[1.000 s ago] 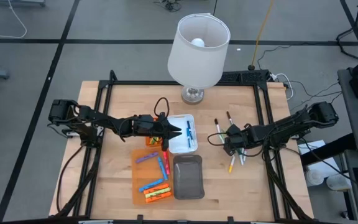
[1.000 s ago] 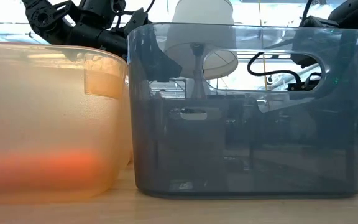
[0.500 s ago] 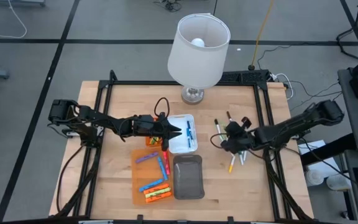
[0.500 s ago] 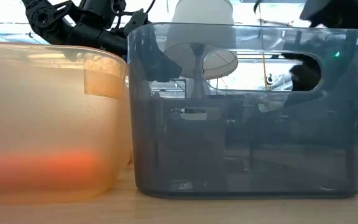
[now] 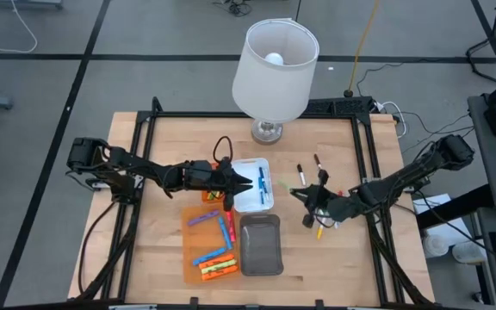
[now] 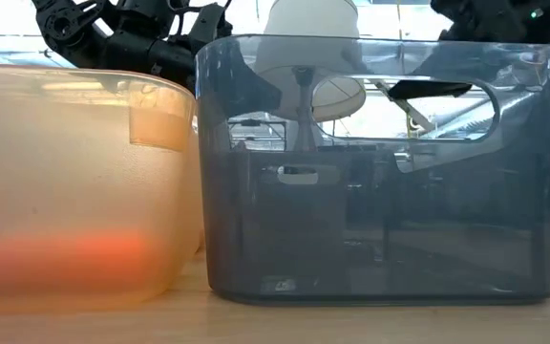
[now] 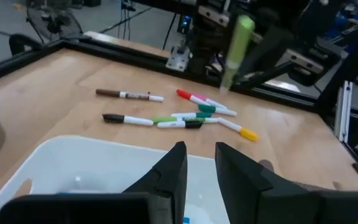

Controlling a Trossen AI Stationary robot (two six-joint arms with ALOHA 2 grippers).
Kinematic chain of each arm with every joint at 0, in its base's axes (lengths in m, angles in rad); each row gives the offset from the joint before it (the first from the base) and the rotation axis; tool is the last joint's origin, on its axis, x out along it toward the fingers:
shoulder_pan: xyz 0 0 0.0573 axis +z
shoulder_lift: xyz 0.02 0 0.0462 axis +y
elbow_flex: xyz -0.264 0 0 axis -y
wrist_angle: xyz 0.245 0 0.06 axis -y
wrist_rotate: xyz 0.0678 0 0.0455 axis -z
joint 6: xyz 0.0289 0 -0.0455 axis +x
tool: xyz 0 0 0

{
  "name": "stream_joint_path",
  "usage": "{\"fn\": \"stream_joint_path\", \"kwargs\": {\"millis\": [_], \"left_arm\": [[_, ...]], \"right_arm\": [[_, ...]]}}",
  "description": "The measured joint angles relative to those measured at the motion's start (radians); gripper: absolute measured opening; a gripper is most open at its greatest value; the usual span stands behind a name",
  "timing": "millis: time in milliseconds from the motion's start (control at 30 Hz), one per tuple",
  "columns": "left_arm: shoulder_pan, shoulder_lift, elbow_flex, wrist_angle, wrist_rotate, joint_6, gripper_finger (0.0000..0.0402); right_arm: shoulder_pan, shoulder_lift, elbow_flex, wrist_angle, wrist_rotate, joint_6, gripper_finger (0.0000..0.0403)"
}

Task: Pick & Place Markers
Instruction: Put the right light green marker pen into the white bin

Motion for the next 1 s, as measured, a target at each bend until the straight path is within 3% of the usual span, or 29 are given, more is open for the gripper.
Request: {"fn": "stream_joint_path", "kwargs": {"millis": [200,400,700,867,1000], "left_arm": [[-0.018,0.0,0.0,0.017,-0.002,0.017,0.0088],[-0.06,0.0,0.0,0.096,-0.001,0.15,0.0088],[-0.19,0.0,0.0,0.199,0.004,0.413,0.0088],[-0.23,0.003,0.0,0.203,-0.001,0.471,0.0088],[-0.236,0.032,0.027,0.197,-0.117,0.459,0.0089]], "right_arm": [[0.014,0.028,0.0,0.096,-0.003,-0.068,0.0013],[0.014,0.06,0.0,0.166,-0.008,-0.105,0.0013],[0.014,0.183,0.0,0.488,-0.183,-0.278,0.0013],[0.014,0.244,0.001,0.616,-0.186,-0.319,0.0013],[0.01,0.268,0.001,0.644,-0.208,-0.324,0.0014]]}}
